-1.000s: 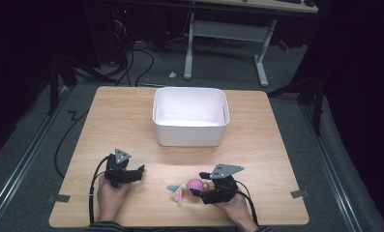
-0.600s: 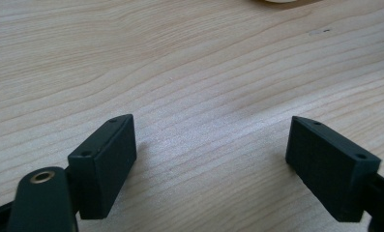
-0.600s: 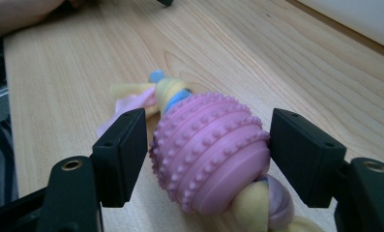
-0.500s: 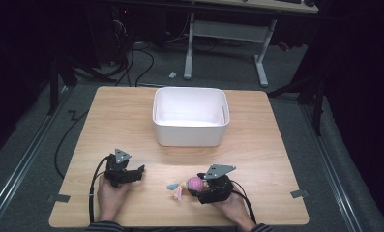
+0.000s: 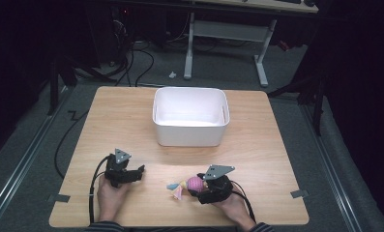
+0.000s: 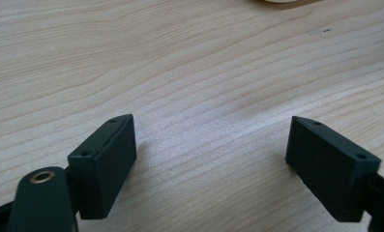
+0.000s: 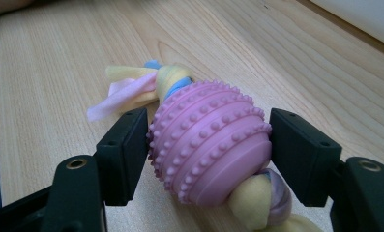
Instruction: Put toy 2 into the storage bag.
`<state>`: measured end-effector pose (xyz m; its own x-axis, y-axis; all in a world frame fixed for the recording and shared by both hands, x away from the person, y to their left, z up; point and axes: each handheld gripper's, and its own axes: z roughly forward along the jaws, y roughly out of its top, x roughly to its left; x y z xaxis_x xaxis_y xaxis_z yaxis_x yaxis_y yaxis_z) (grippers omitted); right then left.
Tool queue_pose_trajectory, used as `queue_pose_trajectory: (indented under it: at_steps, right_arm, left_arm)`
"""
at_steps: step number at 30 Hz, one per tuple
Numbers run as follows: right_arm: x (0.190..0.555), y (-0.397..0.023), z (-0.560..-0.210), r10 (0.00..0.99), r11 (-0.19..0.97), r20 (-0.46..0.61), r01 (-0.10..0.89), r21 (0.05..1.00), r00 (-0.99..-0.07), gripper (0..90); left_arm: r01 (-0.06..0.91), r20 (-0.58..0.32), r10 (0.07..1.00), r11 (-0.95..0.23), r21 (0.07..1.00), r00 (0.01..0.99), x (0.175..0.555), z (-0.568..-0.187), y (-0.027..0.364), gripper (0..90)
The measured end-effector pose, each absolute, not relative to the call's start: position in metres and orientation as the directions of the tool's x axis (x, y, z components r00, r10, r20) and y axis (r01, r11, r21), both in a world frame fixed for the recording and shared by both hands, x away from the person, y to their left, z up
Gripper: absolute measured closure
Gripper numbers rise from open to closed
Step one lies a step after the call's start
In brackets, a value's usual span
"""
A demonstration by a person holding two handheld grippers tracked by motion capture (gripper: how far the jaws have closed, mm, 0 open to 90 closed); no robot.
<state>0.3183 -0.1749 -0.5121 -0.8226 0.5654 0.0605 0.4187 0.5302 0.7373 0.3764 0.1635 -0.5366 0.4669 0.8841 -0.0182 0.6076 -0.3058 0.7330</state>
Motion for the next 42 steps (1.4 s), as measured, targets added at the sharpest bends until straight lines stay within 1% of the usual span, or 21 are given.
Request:
queue_pose_trajectory:
  at_steps: [18,29,42]
  right_arm:
    - [0.317,-0.179,-0.506,0.565,0.519,0.066,0.417,0.746,-0.822,33.7]
    - [0.32,-0.193,-0.499,0.592,0.478,0.095,0.443,0.759,-0.8,33.5]
    - [0.323,-0.203,-0.483,0.609,0.482,0.05,0.421,0.768,-0.791,33.4]
  left_arm:
    - [0.608,-0.019,0.884,-0.305,0.733,0.467,0.376,-0.537,0.164,18.7]
    - [0.608,-0.019,0.884,-0.306,0.733,0.467,0.376,-0.537,0.164,18.7]
    - [0.609,-0.02,0.883,-0.306,0.732,0.469,0.376,-0.536,0.164,18.7]
